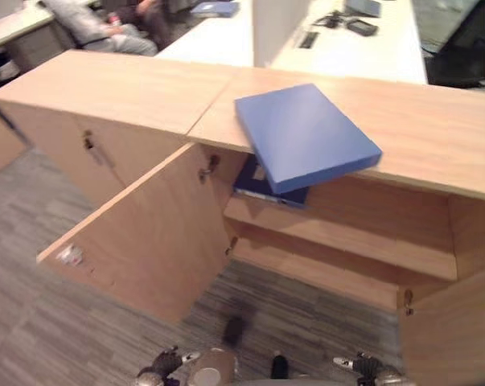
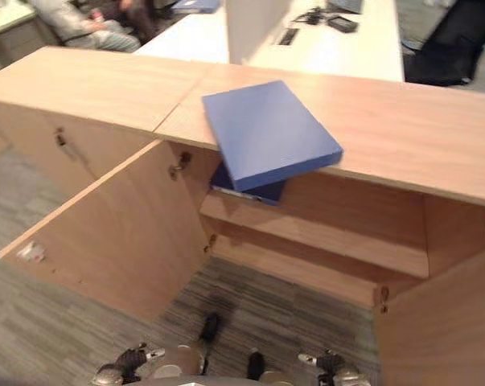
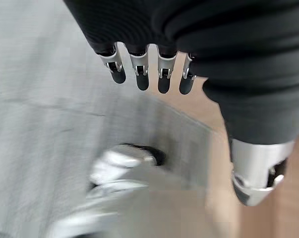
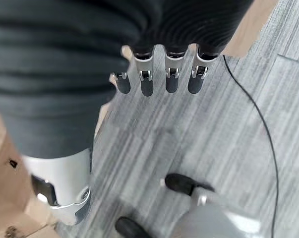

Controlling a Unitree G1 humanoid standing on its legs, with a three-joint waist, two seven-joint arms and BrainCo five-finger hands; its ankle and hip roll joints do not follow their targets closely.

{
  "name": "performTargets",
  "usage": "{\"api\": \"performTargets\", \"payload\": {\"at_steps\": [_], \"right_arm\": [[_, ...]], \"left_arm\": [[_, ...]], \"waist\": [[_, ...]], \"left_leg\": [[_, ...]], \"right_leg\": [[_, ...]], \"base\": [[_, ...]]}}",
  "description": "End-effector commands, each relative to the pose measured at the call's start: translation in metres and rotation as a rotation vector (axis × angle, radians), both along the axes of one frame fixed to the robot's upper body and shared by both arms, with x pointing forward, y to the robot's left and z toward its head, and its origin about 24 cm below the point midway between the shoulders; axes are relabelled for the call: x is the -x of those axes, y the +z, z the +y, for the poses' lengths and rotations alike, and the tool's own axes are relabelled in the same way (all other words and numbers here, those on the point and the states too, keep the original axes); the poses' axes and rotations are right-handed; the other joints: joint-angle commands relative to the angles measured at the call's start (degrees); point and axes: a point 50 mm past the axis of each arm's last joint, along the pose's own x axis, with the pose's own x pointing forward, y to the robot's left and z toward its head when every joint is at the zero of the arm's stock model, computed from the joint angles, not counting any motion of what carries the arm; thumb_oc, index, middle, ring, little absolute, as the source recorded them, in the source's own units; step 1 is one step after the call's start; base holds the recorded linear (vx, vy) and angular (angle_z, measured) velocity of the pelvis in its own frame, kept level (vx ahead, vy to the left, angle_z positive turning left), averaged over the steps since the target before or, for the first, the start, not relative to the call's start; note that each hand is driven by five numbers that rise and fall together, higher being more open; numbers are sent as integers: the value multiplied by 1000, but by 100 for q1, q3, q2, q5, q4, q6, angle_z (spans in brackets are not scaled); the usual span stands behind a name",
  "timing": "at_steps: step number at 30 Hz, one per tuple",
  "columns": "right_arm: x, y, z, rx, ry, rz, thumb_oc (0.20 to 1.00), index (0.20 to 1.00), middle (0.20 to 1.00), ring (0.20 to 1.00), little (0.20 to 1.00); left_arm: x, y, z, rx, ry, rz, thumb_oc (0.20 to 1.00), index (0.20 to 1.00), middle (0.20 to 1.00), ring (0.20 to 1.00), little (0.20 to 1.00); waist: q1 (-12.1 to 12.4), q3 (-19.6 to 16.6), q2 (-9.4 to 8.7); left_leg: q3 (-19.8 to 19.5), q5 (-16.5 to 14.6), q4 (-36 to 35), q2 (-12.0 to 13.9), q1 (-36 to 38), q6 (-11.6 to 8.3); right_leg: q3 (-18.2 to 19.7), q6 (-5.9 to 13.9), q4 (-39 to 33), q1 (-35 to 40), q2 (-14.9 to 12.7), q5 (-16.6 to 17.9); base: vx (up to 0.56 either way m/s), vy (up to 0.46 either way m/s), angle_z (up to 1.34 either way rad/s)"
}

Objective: Put the empty folder in the office cabinet

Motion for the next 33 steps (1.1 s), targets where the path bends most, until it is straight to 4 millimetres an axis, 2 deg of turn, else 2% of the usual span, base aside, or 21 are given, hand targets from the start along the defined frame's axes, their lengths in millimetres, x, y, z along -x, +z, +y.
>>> {"api": "performTargets", "payload": {"at_steps": [1, 5, 6, 11, 17, 22, 28, 31, 33], "right_arm": [[6, 1, -8, 29, 23, 27, 1000, 1000, 1000, 1000, 1000], [10, 0, -9, 34, 15, 41, 1000, 1000, 1000, 1000, 1000], [14, -1, -10, 34, 14, 57, 1000, 1000, 1000, 1000, 1000], [23, -4, -5, 15, 14, 92, 1000, 1000, 1000, 1000, 1000], [30, -8, 1, -6, 14, 111, 1000, 1000, 1000, 1000, 1000], [37, -10, 5, -21, 4, 131, 1000, 1000, 1000, 1000, 1000], [40, -12, 9, -43, -10, 132, 1000, 1000, 1000, 1000, 1000], [40, -12, 11, -50, -7, 128, 1000, 1000, 1000, 1000, 1000], [39, -12, 12, -54, -17, 113, 1000, 1000, 1000, 1000, 1000]], "left_arm": [[-7, 2, -8, 0, -134, -27, 1000, 1000, 1000, 1000, 1000], [-10, 4, -13, -3, -213, -38, 1000, 1000, 1000, 1000, 1000], [-15, 6, -20, -8, -293, -56, 1000, 1000, 1000, 1000, 1000], [-17, 9, -23, -16, -391, -73, 1000, 1000, 1000, 1000, 1000], [-16, 8, -31, 3, -428, -69, 1000, 1000, 1000, 1000, 1000], [-14, 7, -32, -1, -436, -63, 1000, 1000, 1000, 1000, 1000], [-8, 3, -32, 49, -324, -23, 1000, 1000, 1000, 1000, 1000], [-24, 14, -37, 134, -240, -129, 1000, 1000, 1000, 1000, 1000], [-47, 40, -39, 206, -222, -299, 1000, 1000, 1000, 1000, 1000]], "waist": [[109, -166, 45], [33, -238, 56], [-20, -275, 61], [-127, -420, 81], [-278, -491, 125], [-341, -523, 156], [-381, -573, 132], [-363, -596, 123], [-325, -604, 120]], "left_leg": [[-143, 40, 118, -111, 212, 266], [-49, 15, 35, -116, 381, 288], [88, -7, -76, -98, 510, 321], [550, -128, -370, -92, 905, 561], [828, -237, -522, -186, 1125, 783], [1022, -297, -566, -259, 1209, 880], [1208, -362, -569, -271, 1266, 952], [1260, -386, -585, -269, 1289, 968], [1268, -409, -589, -267, 1309, 975]], "right_leg": [[5, 586, 309, -135, -183, -509], [113, 621, 281, -111, -248, -491], [194, 691, 252, -116, -300, -436], [441, 828, 182, -88, -469, -366], [729, 993, 244, -186, -608, -312], [898, 1097, 247, -256, -684, -239], [977, 1145, 213, -271, -751, -146], [974, 1173, 166, -262, -781, -114], [945, 1199, 146, -250, -809, -109]], "base": [[115, 248, -74], [70, 171, -46], [69, 203, -25], [70, 230, -53], [18, 159, -25], [0, 120, -25], [0, 50, -18], [5, 17, -13], [5, 3, -4]]}}
